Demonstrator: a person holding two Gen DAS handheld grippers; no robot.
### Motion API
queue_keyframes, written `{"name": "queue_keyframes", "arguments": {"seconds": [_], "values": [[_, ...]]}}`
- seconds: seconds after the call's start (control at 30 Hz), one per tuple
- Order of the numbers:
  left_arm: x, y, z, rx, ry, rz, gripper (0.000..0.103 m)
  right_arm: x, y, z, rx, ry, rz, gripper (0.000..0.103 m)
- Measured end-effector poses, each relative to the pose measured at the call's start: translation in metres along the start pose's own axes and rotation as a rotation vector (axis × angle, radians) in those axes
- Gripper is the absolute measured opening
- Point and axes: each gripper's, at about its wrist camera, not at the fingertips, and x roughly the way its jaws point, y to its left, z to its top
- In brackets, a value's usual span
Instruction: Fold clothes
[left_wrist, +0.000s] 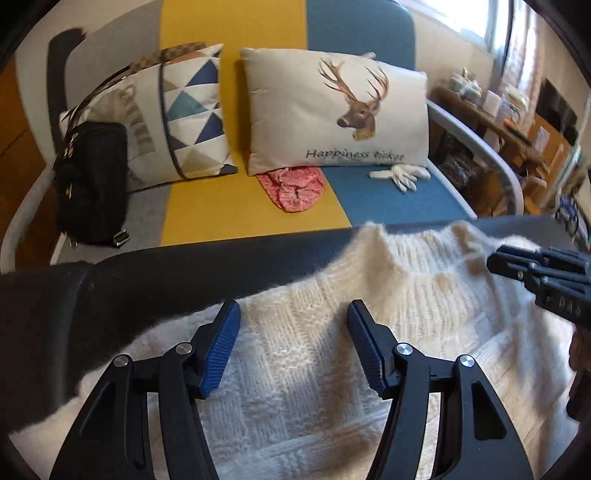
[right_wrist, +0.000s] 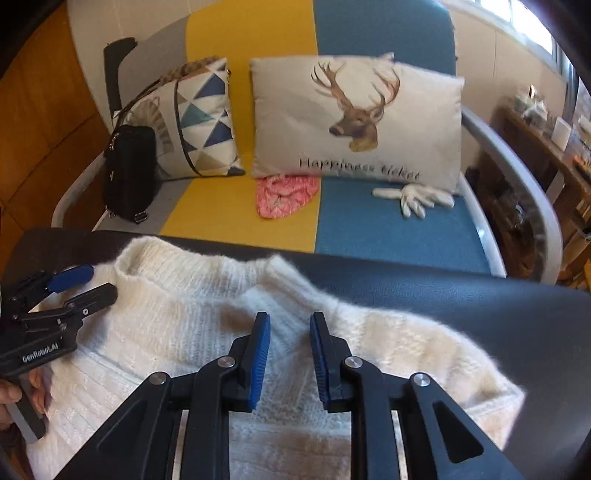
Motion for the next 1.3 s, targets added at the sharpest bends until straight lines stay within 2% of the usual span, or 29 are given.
{"name": "queue_keyframes", "arguments": {"seconds": [0.1, 0.13, 0.23, 0.27, 0.33, 0.43, 0.53, 0.6, 0.67, 0.7, 0.77, 0.83, 0.9, 0.97, 1.03, 1.1, 1.17, 1.3], "values": [[-0.017, -0.006, 0.003, -0.014, -0.076, -0.038, 0.064, -0.006, 0.017, 0.004, -0.050, -0.043, 0.050, 0.021], [-0.013, -0.010, 0.006, -0.001, -0.063, -0.036, 0.064, -0.005, 0.024, 0.007, -0.077, -0.051, 0.050, 0.022], [0.014, -0.017, 0.014, 0.000, 0.030, 0.016, 0.064, 0.029, 0.033, 0.014, -0.119, 0.032, -0.133, 0.022], [0.021, -0.015, 0.015, -0.017, 0.049, 0.029, 0.064, 0.036, 0.031, 0.014, -0.120, 0.027, -0.148, 0.022], [0.019, -0.009, 0.015, -0.044, 0.034, 0.068, 0.065, 0.033, 0.027, 0.017, -0.088, 0.024, -0.129, 0.022], [0.003, 0.008, 0.008, -0.109, 0.002, 0.095, 0.065, 0.007, 0.031, 0.015, -0.077, -0.041, -0.066, 0.023], [-0.016, 0.020, -0.003, -0.151, -0.040, 0.065, 0.065, -0.010, 0.045, 0.002, -0.136, -0.035, 0.014, 0.023], [-0.017, 0.016, -0.009, -0.114, -0.039, 0.062, 0.065, -0.004, 0.045, -0.007, -0.151, 0.011, -0.042, 0.023], [0.001, 0.011, -0.011, -0.060, 0.022, 0.137, 0.065, 0.017, 0.035, -0.013, -0.143, 0.081, -0.134, 0.023], [0.006, 0.013, -0.012, -0.061, 0.036, 0.135, 0.065, 0.013, 0.030, -0.012, -0.114, 0.042, -0.111, 0.023], [-0.001, 0.015, -0.013, -0.064, 0.019, 0.142, 0.066, 0.003, 0.022, -0.010, -0.046, 0.038, -0.092, 0.023], [-0.022, 0.021, -0.017, -0.133, -0.012, 0.063, 0.066, -0.023, 0.022, -0.015, -0.010, -0.032, -0.046, 0.023], [-0.044, 0.027, -0.024, -0.185, -0.029, 0.017, 0.066, -0.046, 0.033, -0.031, -0.024, -0.053, 0.043, 0.023], [-0.072, 0.038, -0.039, -0.269, -0.056, -0.063, 0.066, -0.068, 0.047, -0.054, -0.029, -0.071, 0.117, 0.025], [-0.099, 0.057, -0.066, -0.348, -0.071, -0.075, 0.066, -0.081, 0.063, -0.080, -0.052, -0.051, 0.156, 0.025], [-0.129, 0.083, -0.102, -0.440, -0.088, -0.108, 0.066, -0.092, 0.073, -0.110, -0.054, -0.027, 0.158, 0.025], [-0.163, 0.123, -0.144, -0.531, -0.105, -0.088, 0.066, -0.101, 0.080, -0.139, -0.058, 0.007, 0.183, 0.025], [-0.224, 0.197, -0.233, -0.700, -0.140, -0.010, 0.067, -0.119, 0.092, -0.181, -0.069, 0.041, 0.140, 0.025]]}}
